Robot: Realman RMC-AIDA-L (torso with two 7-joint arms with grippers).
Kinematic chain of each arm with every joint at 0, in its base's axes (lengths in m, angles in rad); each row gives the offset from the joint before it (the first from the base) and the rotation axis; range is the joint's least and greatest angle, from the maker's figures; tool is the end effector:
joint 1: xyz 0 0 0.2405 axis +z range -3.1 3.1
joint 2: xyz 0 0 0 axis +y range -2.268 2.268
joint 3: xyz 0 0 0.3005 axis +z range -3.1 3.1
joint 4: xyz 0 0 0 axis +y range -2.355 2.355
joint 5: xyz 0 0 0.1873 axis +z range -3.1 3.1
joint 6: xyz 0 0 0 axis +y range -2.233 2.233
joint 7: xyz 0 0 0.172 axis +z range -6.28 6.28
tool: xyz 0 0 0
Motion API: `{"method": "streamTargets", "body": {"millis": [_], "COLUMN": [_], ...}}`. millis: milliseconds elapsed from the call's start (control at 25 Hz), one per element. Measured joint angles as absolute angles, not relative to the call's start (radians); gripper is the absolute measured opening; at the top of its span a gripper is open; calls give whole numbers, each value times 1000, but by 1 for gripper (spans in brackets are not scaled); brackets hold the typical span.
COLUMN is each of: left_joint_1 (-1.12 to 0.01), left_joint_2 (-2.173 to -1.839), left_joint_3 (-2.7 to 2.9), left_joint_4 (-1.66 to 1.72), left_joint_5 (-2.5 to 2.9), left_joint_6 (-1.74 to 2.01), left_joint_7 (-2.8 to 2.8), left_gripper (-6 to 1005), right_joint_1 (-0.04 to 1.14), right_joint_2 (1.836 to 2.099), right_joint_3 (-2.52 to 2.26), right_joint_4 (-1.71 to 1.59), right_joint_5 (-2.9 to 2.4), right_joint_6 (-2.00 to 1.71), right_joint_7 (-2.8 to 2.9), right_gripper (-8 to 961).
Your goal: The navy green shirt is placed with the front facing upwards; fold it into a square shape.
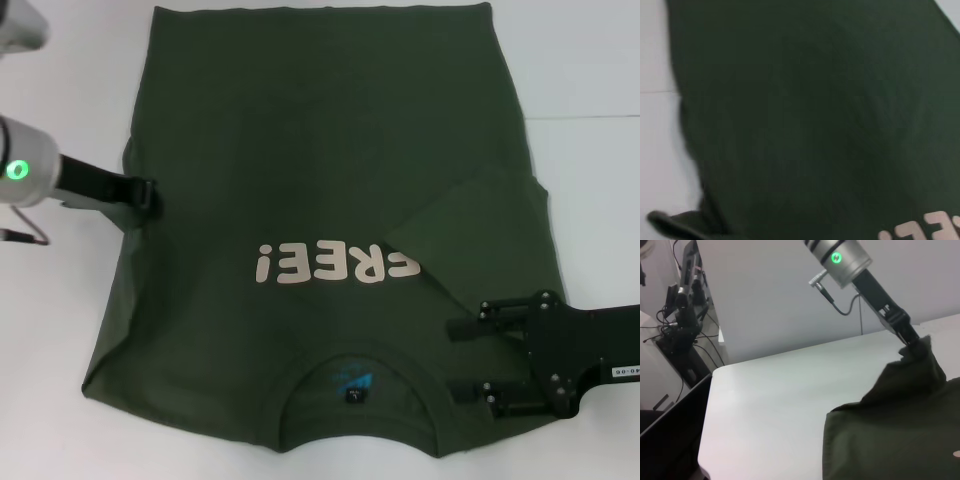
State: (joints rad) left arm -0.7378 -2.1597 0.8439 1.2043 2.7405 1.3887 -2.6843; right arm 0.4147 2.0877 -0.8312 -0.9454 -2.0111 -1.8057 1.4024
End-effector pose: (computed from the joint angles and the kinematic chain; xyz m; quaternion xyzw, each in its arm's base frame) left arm -0.2387 0.4259 -0.0098 -0.8046 -0.5174 0.0028 0.2915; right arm 0.2626 0.2897 -0.0309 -0.9717 0.1189 0.1994 0.0444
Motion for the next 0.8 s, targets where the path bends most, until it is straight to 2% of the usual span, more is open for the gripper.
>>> {"method": "streamTargets", "body": {"millis": [800], "left_joint_1": [-796], "left_joint_2": [-2161], "left_joint_3": [1000], "left_joint_4": [988], "left_joint_5": [2713], "left_joint_6": [1225], "left_joint_7": [-2689], "left_gripper": [57], "right_joint_1": [420], "right_joint_2": [2088], "right_joint_3": [-834], "right_joint_4": [-934], "right_joint_5": [-2010], "right_joint_6": [-1802], "right_joint_7": [1400], "right_gripper": [666]}}
